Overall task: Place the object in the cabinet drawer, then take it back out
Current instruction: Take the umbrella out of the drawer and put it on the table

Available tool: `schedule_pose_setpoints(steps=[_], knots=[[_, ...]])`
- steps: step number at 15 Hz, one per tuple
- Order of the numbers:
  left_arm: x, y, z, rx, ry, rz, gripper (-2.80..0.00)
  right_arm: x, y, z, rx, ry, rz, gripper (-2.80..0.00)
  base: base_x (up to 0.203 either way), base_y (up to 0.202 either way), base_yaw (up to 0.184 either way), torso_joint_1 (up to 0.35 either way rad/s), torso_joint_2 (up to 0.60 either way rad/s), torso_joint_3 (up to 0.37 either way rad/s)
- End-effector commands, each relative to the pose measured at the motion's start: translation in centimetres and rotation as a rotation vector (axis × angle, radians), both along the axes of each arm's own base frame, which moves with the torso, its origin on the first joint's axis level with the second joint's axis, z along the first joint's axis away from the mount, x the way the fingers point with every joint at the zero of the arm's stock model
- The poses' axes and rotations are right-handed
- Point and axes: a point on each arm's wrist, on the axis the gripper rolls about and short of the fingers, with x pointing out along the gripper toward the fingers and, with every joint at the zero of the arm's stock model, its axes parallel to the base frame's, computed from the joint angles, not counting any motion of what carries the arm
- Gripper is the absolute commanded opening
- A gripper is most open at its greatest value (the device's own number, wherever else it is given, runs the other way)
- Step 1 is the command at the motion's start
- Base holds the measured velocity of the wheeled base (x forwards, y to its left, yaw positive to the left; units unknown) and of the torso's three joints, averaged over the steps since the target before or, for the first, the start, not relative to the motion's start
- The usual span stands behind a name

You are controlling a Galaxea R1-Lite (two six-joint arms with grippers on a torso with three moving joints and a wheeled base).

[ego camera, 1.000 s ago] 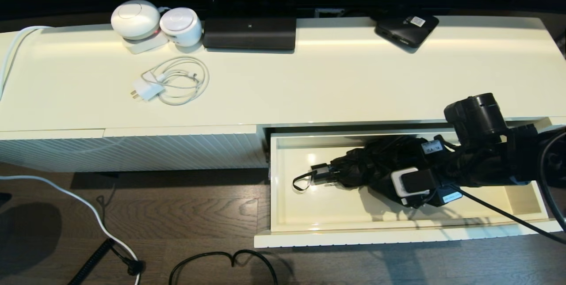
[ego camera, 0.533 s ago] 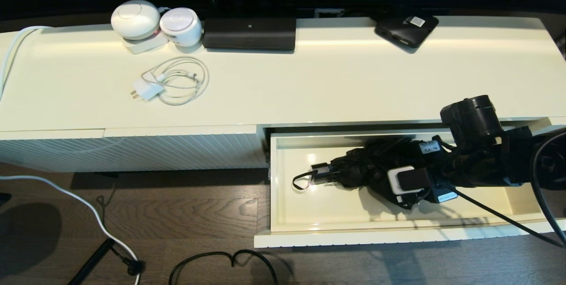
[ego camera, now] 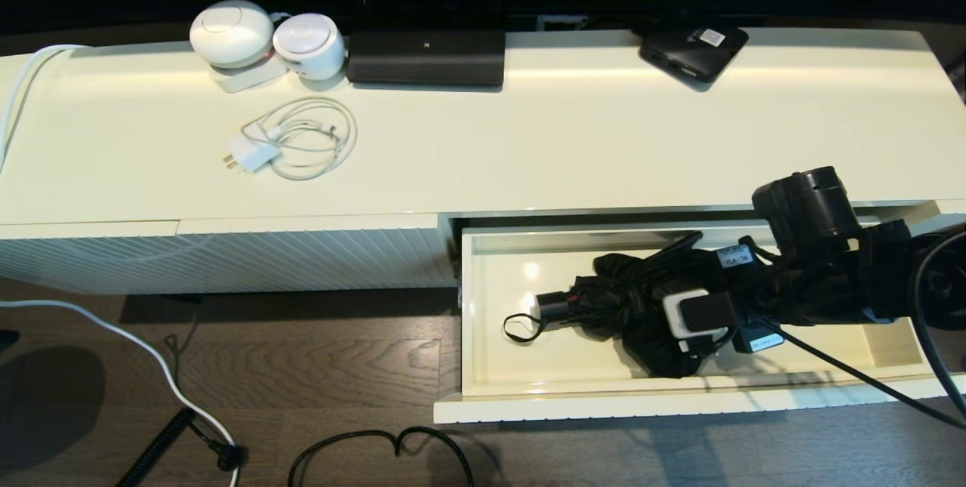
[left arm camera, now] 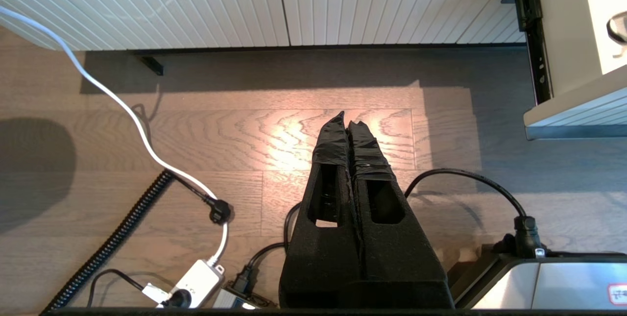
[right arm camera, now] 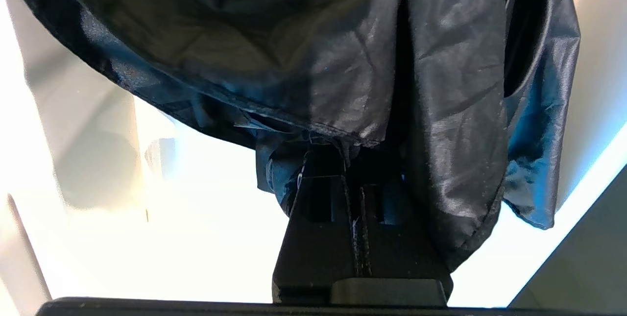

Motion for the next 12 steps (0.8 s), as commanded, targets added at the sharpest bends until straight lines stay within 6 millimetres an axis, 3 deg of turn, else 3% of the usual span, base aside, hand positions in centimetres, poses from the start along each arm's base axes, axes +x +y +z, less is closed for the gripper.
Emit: schedule_pose_setpoints(steps=[1,7,12], knots=[[0.0,0.0,0.0,-0.001,-0.002,-0.001,-2.80,-0.1,0.0,-0.2,-0.009,0.006,0.005,-2.80,0.000,0.000,0.000,0.000,0.00,0.000],[0.0,0.0,0.0,0.000,-0.002,0.001,-2.80,-0.9,-0.2,0.5,0.002,-0.015,0.004,-2.80,0.000,0.000,0.000,0.000,0.00,0.000],[0.0,0.0,0.0,-0.001,-0.002,-0.001,-2.80,-3.3,-1.0,3.9,0.036,-0.126,-0.001,-2.80,0.000,0.000,0.000,0.000,0.00,0.000]])
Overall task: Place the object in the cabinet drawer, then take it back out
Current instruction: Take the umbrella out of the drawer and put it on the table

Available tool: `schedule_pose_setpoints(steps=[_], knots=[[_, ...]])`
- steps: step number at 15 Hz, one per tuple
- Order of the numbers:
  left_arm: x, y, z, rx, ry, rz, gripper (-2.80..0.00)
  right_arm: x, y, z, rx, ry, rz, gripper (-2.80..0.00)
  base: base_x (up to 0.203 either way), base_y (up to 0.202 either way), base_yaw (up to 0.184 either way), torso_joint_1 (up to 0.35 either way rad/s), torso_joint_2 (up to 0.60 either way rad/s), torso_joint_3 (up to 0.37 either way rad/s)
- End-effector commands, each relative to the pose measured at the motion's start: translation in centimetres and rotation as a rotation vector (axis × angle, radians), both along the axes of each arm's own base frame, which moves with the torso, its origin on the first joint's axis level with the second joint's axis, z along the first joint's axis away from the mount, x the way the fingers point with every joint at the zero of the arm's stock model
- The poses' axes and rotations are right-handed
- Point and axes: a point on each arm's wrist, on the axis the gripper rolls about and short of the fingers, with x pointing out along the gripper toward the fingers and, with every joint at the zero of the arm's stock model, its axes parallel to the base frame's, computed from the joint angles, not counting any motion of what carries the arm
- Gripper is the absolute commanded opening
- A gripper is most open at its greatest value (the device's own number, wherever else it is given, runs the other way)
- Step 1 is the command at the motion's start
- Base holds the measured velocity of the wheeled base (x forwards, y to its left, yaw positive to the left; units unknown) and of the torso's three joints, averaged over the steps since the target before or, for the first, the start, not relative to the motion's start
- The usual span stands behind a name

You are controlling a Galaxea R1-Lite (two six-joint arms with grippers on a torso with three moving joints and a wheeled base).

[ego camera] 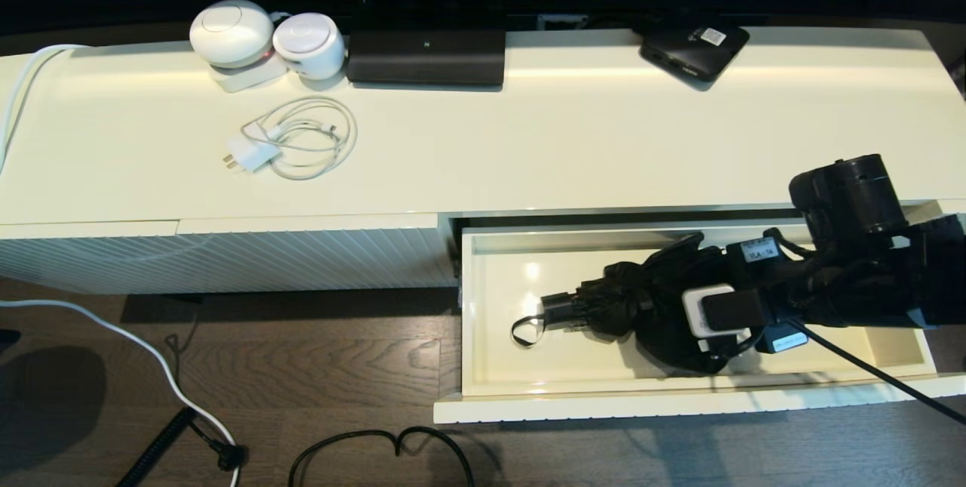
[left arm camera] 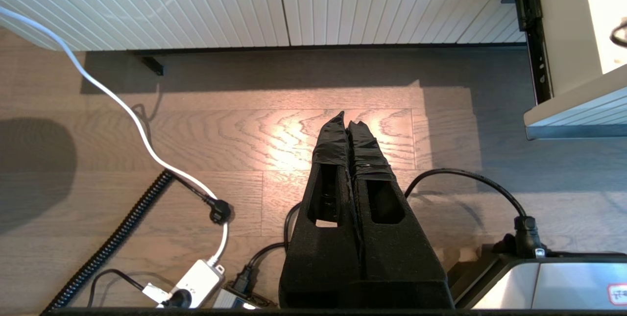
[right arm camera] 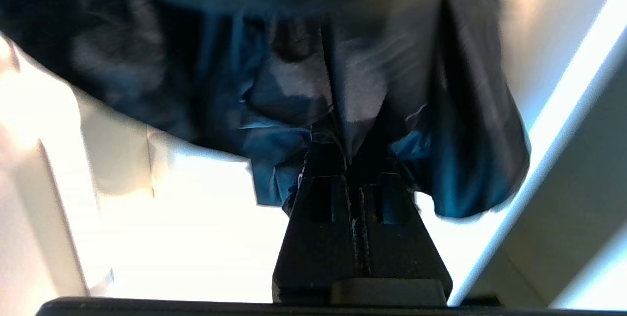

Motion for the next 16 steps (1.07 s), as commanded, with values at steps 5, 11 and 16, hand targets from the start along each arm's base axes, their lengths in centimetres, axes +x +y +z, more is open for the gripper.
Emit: schedule_pose_setpoints(steps=[5,11,16], knots=[[0.0,0.0,0.0,0.000,-0.002,0.001,-2.80,-3.1,-0.9,3.2,0.047,-0.108,-0.011,-2.80,0.000,0.000,0.000,0.000,0.00,0.000],[0.0,0.0,0.0,0.000,-0.003,0.001,-2.80,-5.7,-1.6,4.5,0.073,-0.162,-0.008,-2.80,0.000,0.000,0.000,0.000,0.00,0.000],[0.0,0.0,0.0,0.000,-0.002,0.000,-2.80,-8.1,-2.1,6.3,0.102,-0.247,0.002,-2.80,0.000,0.000,0.000,0.000,0.00,0.000]])
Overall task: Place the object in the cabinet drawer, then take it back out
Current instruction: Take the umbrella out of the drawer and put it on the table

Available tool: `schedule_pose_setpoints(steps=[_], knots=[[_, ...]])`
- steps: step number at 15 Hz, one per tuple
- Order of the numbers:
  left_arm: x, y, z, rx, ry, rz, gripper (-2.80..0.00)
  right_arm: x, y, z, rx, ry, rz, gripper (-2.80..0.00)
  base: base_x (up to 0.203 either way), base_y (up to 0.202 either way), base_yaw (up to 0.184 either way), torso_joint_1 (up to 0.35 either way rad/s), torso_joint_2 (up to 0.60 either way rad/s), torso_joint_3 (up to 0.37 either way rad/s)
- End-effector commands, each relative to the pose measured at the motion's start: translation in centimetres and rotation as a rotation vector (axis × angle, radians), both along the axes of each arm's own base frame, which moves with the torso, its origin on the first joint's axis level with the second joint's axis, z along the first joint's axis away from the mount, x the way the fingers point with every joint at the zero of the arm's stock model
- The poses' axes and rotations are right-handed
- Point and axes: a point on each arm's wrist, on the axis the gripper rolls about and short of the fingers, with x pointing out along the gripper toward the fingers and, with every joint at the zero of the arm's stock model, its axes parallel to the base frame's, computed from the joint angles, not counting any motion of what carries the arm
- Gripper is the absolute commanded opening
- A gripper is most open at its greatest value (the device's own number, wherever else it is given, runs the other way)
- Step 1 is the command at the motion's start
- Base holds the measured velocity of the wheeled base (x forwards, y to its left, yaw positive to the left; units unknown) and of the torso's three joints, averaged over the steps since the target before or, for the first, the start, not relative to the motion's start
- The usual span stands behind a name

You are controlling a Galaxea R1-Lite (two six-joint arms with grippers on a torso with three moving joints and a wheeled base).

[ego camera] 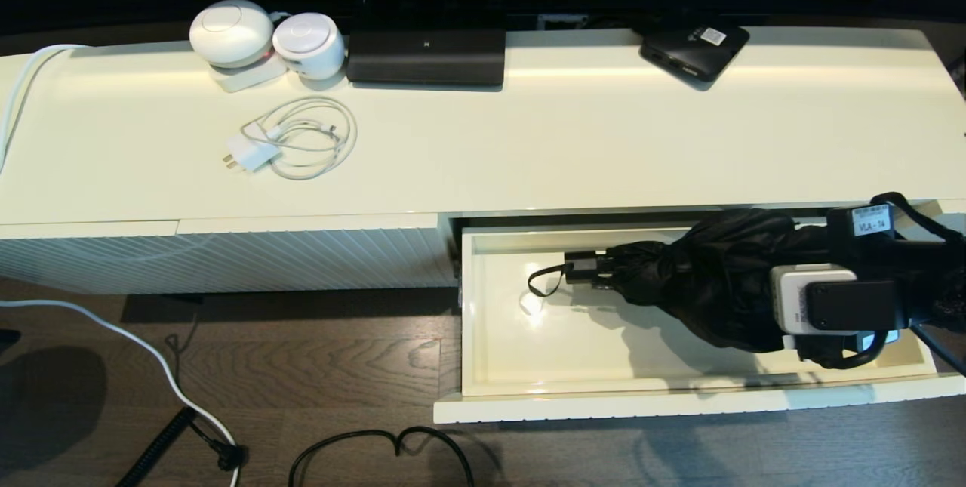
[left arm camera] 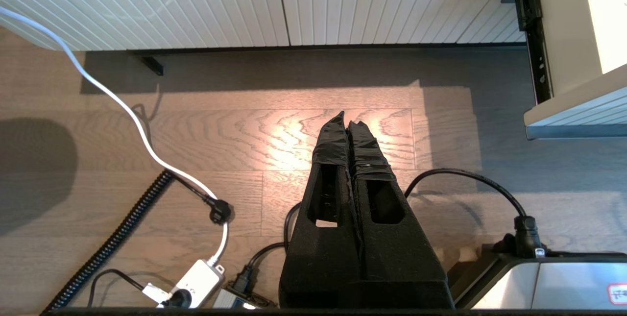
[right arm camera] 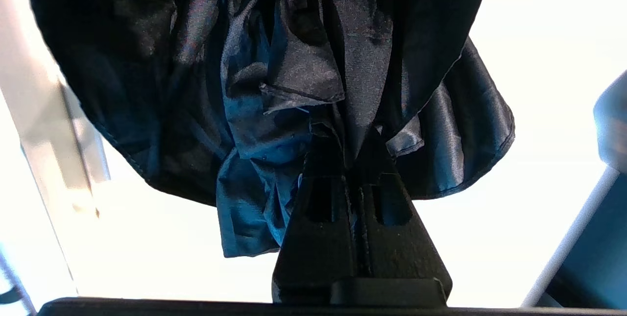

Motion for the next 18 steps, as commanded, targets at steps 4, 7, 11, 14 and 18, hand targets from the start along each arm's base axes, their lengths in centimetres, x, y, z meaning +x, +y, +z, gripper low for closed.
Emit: schedule_pose_setpoints(steps=[4,7,11,14,18], knots=[[0.0,0.0,0.0,-0.001,-0.001,0.000,-2.80,-3.1,-0.9,2.2,0.027,-0.113,0.004,-2.80,0.000,0.000,0.000,0.000,0.00,0.000],[0.0,0.0,0.0,0.000,-0.001,0.002,-2.80,-4.3,-1.3,3.2,0.053,-0.162,0.000,-2.80,0.000,0.000,0.000,0.000,0.00,0.000],[0.0,0.0,0.0,0.000,-0.001,0.000,-2.80,-4.9,-1.4,5.4,0.081,-0.246,-0.002,-2.80,0.000,0.000,0.000,0.000,0.00,0.000],[0.0,0.0,0.0,-0.001,-0.003,0.000,-2.80,-4.4,-1.3,7.0,0.112,-0.286,-0.006,-2.80,0.000,0.000,0.000,0.000,0.00,0.000],[0.0,0.0,0.0,-0.001,-0.001,0.001,-2.80,-3.0,-0.9,8.1,0.120,-0.310,-0.008,-2.80,0.000,0.000,0.000,0.000,0.00,0.000]])
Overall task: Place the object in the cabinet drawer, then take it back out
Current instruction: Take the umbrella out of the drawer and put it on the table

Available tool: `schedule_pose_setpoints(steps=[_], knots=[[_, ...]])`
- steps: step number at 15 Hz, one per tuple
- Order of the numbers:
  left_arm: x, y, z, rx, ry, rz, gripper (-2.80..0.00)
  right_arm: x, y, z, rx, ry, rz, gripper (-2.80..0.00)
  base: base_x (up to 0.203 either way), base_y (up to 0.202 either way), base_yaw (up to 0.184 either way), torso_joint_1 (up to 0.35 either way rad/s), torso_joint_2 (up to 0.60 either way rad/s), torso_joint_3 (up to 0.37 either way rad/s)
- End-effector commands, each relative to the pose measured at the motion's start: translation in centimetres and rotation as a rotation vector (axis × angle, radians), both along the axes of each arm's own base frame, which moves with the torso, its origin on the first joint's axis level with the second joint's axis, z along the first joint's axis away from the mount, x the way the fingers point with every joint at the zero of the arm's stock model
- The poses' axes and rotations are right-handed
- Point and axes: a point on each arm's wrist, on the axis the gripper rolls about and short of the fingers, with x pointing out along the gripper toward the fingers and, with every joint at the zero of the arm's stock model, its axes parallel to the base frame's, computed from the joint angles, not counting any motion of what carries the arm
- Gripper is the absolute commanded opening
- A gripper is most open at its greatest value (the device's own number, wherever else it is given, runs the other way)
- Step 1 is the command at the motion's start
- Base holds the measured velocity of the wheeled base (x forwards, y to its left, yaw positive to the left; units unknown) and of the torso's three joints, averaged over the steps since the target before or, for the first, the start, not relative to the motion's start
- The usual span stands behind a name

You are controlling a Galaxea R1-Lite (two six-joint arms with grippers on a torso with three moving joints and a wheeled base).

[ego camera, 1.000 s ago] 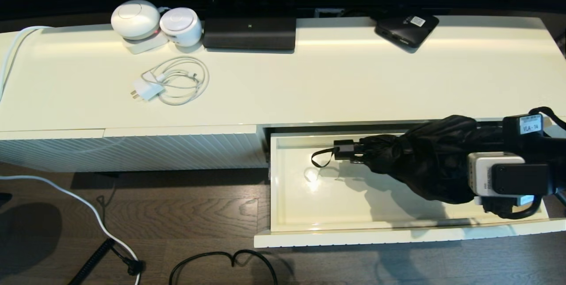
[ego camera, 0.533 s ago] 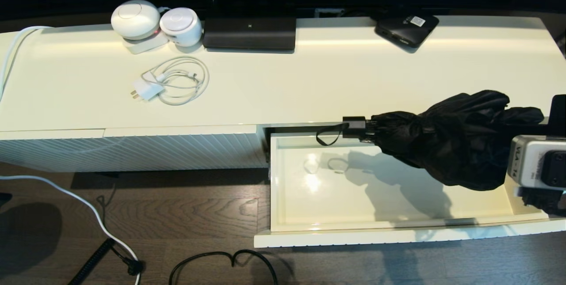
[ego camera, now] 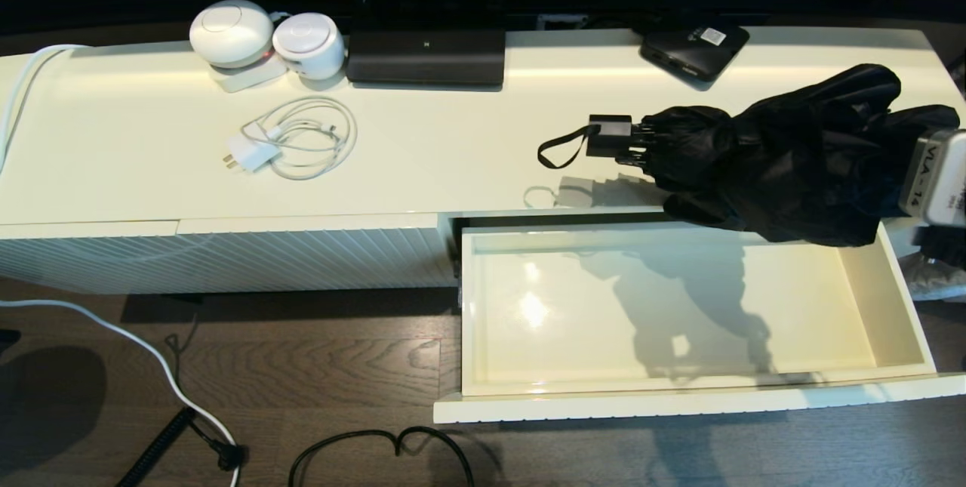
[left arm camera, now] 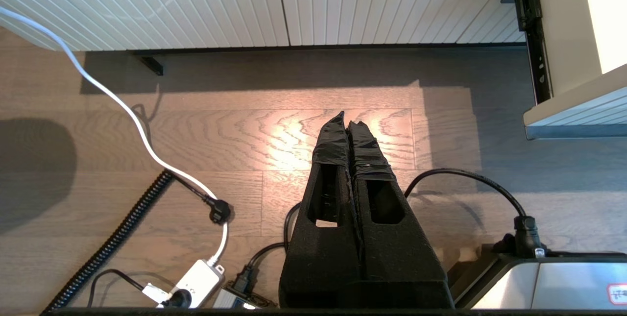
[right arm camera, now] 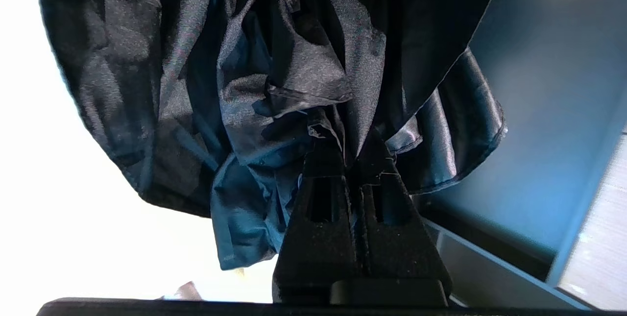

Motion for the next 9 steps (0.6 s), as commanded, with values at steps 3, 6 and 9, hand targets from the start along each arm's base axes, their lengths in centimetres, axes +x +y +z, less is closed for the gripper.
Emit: schedule_pose_setpoints(steps=[3,6,9], knots=[[0.0,0.0,0.0,-0.001,-0.002,0.002,-2.80,2.8,0.7,0.9,-0.007,-0.001,-0.006,-2.80,0.000,0.000,0.000,0.000,0.00,0.000],[0.0,0.0,0.0,-0.001,-0.002,0.001,-2.80,5.1,1.2,0.9,-0.011,0.010,-0.014,-2.80,0.000,0.000,0.000,0.000,0.00,0.000],[0.0,0.0,0.0,0.000,-0.002,0.000,-2.80,7.9,1.7,0.4,0.002,-0.029,-0.024,-2.80,0.000,0.000,0.000,0.000,0.00,0.000]])
